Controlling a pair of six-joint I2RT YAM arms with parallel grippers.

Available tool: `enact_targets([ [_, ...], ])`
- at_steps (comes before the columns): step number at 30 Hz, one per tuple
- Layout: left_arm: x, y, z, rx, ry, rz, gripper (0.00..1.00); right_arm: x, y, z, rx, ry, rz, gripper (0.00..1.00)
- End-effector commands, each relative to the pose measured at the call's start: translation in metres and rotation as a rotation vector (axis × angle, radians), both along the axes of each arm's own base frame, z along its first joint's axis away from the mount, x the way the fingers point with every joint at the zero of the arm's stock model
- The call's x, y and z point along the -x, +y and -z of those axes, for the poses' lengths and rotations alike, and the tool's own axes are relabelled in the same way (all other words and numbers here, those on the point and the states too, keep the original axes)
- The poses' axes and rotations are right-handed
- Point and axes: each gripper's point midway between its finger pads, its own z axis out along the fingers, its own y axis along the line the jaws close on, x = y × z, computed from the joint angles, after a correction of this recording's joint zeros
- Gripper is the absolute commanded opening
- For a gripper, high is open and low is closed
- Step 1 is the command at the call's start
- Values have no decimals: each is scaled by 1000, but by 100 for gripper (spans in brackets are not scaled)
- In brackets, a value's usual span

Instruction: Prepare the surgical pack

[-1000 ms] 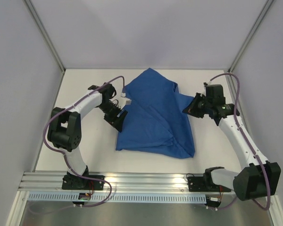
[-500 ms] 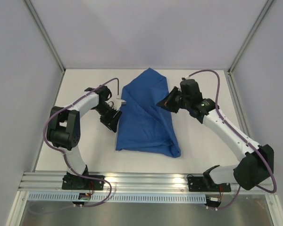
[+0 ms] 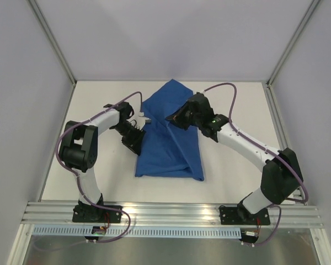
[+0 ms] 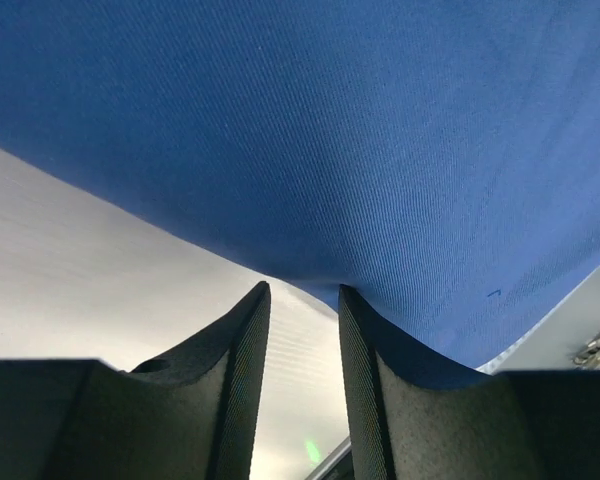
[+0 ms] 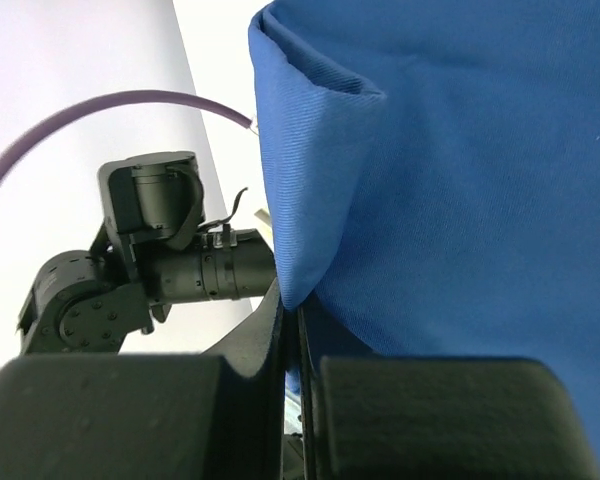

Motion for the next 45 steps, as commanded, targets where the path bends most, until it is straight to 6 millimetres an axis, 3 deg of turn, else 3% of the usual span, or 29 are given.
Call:
enact_targets([
  [1, -19, -24, -16, 115, -49, -6, 42, -24, 35, -72, -217, -163, 34, 0],
  [7, -26, -31, -24, 152, -65, -7, 42, -29, 67, -20, -175, -67, -25, 1],
  [10, -26, -29, -28, 143, -59, -4, 48, -34, 76, 22, -103, -10, -62, 0],
  [12, -26, -24, -31, 130, -61, 1, 53, -36, 84, 25, -92, -3, -101, 0],
  [17, -25, -6, -45, 114, -73, -27, 70, -36, 104, 55, -83, 54, -190, 8],
  [20, -26, 0, -53, 90, -95, -24, 77, -31, 119, 55, -89, 41, -277, 22],
  [21, -29, 1, -58, 89, -105, -26, 78, -33, 126, 42, -84, -10, -314, 26],
  [22, -28, 2, -60, 89, -97, -31, 88, -27, 129, 42, -67, -11, -344, 34],
  [23, -31, 1, -67, 95, -112, -34, 89, -25, 131, 37, -55, -31, -362, 38],
  [24, -32, 6, -71, 105, -105, -58, 100, -24, 132, 30, -34, -67, -389, 41],
  [25, -35, 7, -77, 117, -113, -73, 100, -21, 131, 27, -30, -72, -401, 44],
  [29, -51, 16, -101, 177, -153, -136, 100, -23, 106, 33, -41, -4, -332, 44],
  [32, -53, 14, -103, 190, -139, -137, 99, -38, 77, 19, -113, -21, -228, 40],
  [33, -54, 11, -103, 203, -134, -140, 98, -40, 67, 3, -122, -57, -208, 40],
  [34, -57, 9, -99, 208, -108, -157, 97, -47, 51, 3, -91, -79, -177, 40],
  [36, -66, 7, -93, 208, -101, -181, 91, -45, 33, -6, -43, -106, -170, 41],
  [38, -79, 8, -79, 179, -76, -212, 88, -48, 11, -4, 17, -122, -187, 44],
  [40, -88, 10, -65, 147, -57, -232, 88, -41, -17, 5, 77, -86, -197, 47],
  [43, -100, 17, -48, 87, -51, -264, 88, -21, -58, 35, 225, -24, -249, 51],
  [44, -102, 17, -45, 81, -50, -271, 87, -4, -72, 57, 295, 32, -292, 51],
  [45, -105, 18, -44, 76, -51, -272, 85, 2, -82, 62, 317, 44, -303, 53],
])
